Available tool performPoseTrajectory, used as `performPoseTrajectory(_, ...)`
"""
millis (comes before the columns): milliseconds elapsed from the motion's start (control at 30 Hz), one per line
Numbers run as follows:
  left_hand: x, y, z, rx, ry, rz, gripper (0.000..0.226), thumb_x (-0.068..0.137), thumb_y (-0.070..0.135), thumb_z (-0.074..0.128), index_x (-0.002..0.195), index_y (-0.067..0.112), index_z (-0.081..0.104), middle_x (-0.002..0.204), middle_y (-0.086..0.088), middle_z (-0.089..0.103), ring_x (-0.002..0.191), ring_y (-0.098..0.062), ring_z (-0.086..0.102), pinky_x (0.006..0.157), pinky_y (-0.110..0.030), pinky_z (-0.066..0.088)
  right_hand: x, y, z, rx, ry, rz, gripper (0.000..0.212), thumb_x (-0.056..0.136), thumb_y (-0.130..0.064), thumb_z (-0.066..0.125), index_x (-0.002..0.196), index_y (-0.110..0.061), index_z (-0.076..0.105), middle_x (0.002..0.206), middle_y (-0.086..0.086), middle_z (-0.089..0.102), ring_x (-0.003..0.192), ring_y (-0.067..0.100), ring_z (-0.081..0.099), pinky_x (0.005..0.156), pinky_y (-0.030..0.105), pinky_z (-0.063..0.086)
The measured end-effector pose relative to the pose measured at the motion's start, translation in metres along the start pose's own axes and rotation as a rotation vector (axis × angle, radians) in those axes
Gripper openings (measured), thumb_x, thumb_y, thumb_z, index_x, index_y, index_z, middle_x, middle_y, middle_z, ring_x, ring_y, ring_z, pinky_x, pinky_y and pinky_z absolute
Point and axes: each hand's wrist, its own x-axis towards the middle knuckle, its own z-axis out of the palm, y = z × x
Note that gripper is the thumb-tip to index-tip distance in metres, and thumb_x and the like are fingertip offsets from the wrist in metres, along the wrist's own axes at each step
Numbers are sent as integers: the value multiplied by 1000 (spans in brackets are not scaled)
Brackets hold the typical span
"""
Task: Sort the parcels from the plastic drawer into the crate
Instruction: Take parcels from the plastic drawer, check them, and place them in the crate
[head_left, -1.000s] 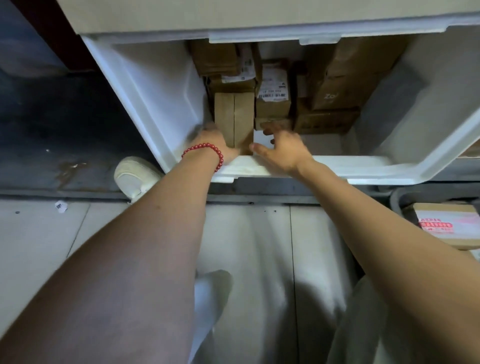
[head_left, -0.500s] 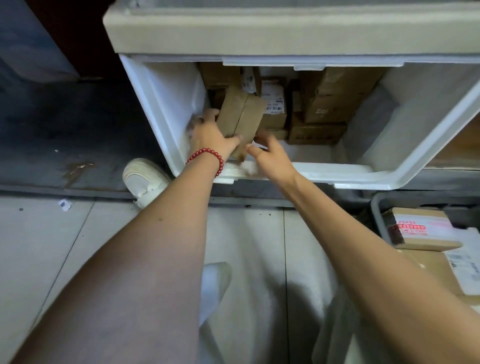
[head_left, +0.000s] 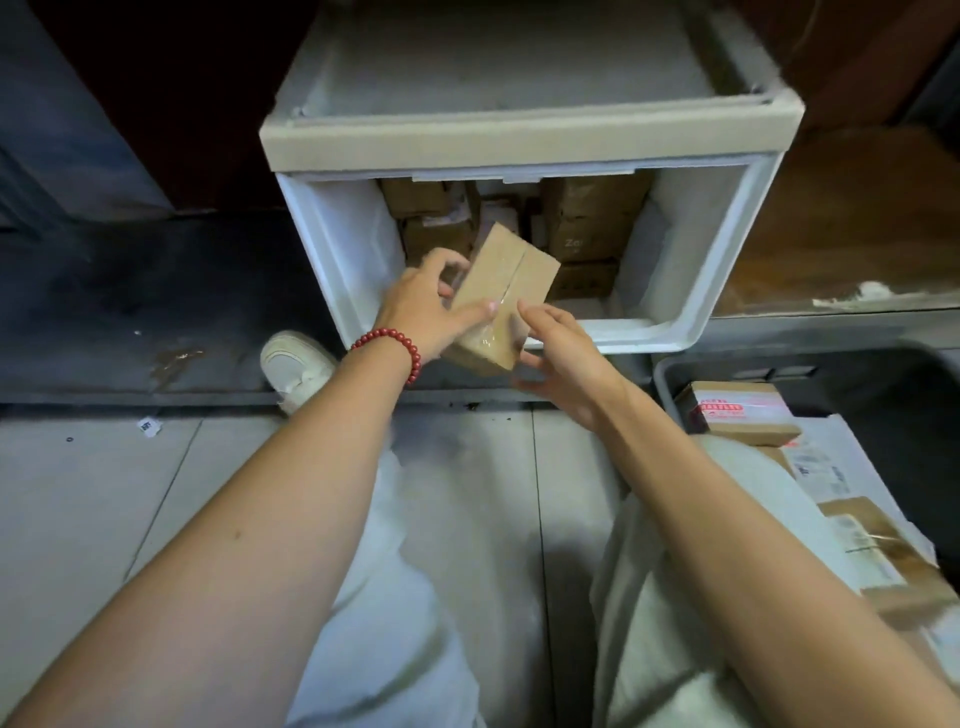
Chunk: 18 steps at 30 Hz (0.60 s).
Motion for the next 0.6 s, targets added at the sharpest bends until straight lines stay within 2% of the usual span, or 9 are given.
performPoseTrajectory(67,-13,11,3,-39,-25,24,41,83,53,63,116,33,48,116,-4,55,100,-18,57,75,-27,48,-6,2,-8,24,16,9,49,96,-40,53,139,-23,37,133,3,54,115,21,58,87,42,49)
performPoseTrajectory(167,-28,25,6,-114,-42,41,24,94,47,48,111,30,54,114,1,58,94,-11,56,71,-25,47,-16,0,-19,22,54,21,49,94,-44,54,137,-25,40,132,4,54,113,22,56,72,37,51)
performPoseTrajectory(267,-32,26,5,-133,-71,49,12,98,31,46,98,35,58,112,6,62,105,-13,56,77,-24,46,-25,-2,-26,-28,112,25,52,91,-50,56,135,-28,39,131,2,51,115,24,53,82,42,50)
performPoseTrajectory(367,-30,26,1,-169,-108,121,14,92,19,60,94,33,62,106,9,65,104,-10,60,79,-18,48,-37,-4,-26,-76,100,11,70,78,-58,67,135,-27,39,126,-1,54,111,20,55,93,44,50)
performPoseTrajectory(467,-23,33,7,-217,-158,225,22,88,15,65,91,37,65,108,10,65,107,-11,58,93,-29,47,-45,-3,-23,-171,45,-2,84,65,-64,72,135,-29,43,119,-2,59,108,18,58,88,38,54)
performPoseTrajectory(533,-18,39,16,-230,-136,229,26,82,20,72,95,39,59,114,3,59,110,-16,55,91,-28,45,-44,-7,-22,-72,-2,46,72,65,-63,72,128,-34,51,116,-1,65,107,19,61,82,36,55)
performPoseTrajectory(600,-10,44,20,-213,-25,114,51,71,29,81,109,38,47,124,-1,46,113,-17,49,93,-31,44,-42,-13,-26,53,-32,69,53,71,-57,69,118,-35,58,110,0,70,106,22,63,86,40,54)
